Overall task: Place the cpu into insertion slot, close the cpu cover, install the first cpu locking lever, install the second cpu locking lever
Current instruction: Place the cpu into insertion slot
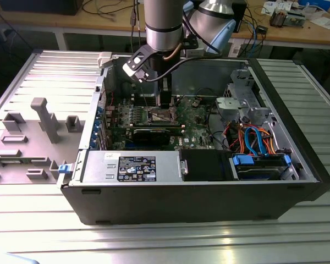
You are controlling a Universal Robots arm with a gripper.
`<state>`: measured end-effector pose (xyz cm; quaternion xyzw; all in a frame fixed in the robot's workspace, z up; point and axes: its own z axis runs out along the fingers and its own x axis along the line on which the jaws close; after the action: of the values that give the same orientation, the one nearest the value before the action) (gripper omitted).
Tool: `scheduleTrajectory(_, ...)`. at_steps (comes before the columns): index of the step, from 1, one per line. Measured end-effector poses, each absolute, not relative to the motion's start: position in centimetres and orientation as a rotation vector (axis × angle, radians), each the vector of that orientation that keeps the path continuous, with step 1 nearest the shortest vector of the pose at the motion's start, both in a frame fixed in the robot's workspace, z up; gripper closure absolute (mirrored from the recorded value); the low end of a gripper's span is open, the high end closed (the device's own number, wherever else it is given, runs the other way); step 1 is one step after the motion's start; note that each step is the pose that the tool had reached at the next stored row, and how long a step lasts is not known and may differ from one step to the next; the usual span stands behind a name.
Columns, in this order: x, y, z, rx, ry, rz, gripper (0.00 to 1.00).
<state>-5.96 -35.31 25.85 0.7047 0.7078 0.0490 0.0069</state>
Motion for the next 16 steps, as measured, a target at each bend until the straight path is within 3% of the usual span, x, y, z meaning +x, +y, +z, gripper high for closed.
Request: scheduleTrajectory(16, -6.6, -35.3, 23.8, 2.203, 2.214, 0.157, 0.45)
